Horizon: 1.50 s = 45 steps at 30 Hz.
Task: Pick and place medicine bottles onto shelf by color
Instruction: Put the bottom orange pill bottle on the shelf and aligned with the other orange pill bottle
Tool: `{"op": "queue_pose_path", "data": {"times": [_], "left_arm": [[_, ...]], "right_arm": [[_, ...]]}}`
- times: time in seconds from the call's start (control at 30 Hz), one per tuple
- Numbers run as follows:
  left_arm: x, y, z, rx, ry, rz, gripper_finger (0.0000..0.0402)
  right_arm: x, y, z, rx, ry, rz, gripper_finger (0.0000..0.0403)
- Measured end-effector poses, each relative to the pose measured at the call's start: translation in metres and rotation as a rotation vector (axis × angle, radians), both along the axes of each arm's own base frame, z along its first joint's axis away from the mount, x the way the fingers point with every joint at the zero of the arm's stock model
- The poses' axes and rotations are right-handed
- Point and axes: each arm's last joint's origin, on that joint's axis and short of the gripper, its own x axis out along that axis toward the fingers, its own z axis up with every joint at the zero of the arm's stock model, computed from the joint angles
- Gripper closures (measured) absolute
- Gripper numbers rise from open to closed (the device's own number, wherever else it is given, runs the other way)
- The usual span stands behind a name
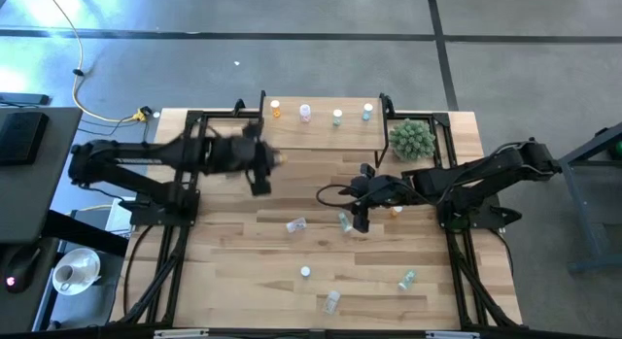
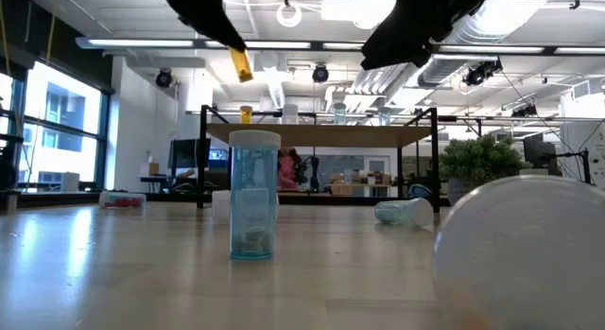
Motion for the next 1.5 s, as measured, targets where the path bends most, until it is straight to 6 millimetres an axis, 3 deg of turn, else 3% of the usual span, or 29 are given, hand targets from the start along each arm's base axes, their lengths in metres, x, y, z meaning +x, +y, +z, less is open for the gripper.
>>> {"op": "queue_pose_path", "data": {"times": [0.2, 0.37, 0.5, 0.7, 0.97, 1.23, 1.5], "left_arm": [[-0.012, 0.049, 0.015, -0.014, -0.031, 0.185, 0.0287], [-0.019, 0.077, 0.024, -0.078, -0.053, 0.253, 0.0287], [-0.018, 0.098, 0.025, -0.175, -0.063, 0.298, 0.0287], [-0.01, 0.122, 0.011, -0.251, -0.014, 0.326, 0.0287], [-0.014, 0.137, -0.006, -0.343, 0.053, 0.377, 0.0287], [-0.017, 0.137, -0.007, -0.386, 0.041, 0.419, 0.0287], [-0.006, 0.141, -0.019, -0.431, 0.059, 0.408, 0.0287]], "right_arm": [[0.006, 0.0, -0.01, -0.024, 0.035, -0.034, 0.0242], [0.009, 0.001, -0.014, -0.022, 0.035, -0.036, 0.0242], [0.009, 0.001, -0.013, -0.021, 0.029, -0.036, 0.0242], [0.009, 0.001, -0.013, -0.021, 0.029, -0.036, 0.0242], [0.009, 0.001, -0.013, -0.018, 0.032, -0.031, 0.0242], [0.01, 0.001, -0.013, -0.016, 0.029, -0.029, 0.0242], [0.009, 0.001, -0.013, 0.004, 0.03, -0.043, 0.0242]]}}
